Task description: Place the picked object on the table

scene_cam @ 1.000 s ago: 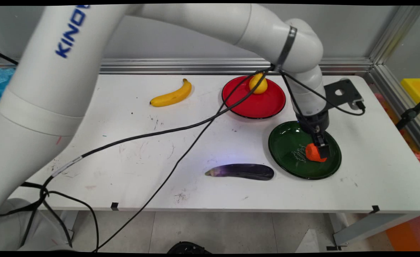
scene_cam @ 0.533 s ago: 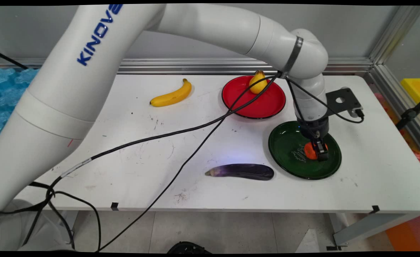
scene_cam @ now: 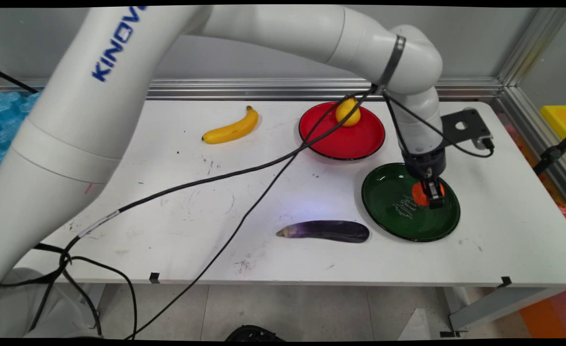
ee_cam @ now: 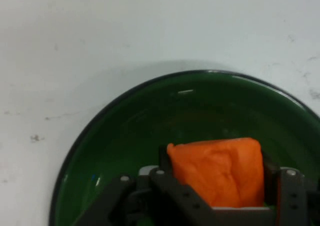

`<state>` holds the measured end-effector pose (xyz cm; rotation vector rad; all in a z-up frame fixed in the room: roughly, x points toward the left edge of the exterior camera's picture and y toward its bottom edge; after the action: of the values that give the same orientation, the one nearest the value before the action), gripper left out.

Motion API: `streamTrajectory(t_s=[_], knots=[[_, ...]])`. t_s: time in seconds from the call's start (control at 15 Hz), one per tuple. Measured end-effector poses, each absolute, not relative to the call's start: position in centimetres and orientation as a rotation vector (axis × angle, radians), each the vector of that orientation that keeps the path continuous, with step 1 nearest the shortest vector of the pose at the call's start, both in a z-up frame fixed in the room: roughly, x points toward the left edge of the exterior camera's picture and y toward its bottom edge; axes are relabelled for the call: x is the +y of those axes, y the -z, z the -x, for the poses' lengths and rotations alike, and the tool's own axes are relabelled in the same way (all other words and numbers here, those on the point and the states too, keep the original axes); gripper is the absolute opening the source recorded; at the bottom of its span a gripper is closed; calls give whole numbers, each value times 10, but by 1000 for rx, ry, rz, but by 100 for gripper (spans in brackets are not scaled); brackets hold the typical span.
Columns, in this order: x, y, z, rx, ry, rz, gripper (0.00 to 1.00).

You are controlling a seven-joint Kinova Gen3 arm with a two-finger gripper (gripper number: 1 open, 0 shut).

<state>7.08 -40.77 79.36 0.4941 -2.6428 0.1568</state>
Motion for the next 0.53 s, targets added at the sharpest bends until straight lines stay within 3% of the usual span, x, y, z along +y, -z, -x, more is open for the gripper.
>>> streamTrajectory(t_s=[0.53], knots=[[-381, -875, -127, -2599, -215, -514, 0]])
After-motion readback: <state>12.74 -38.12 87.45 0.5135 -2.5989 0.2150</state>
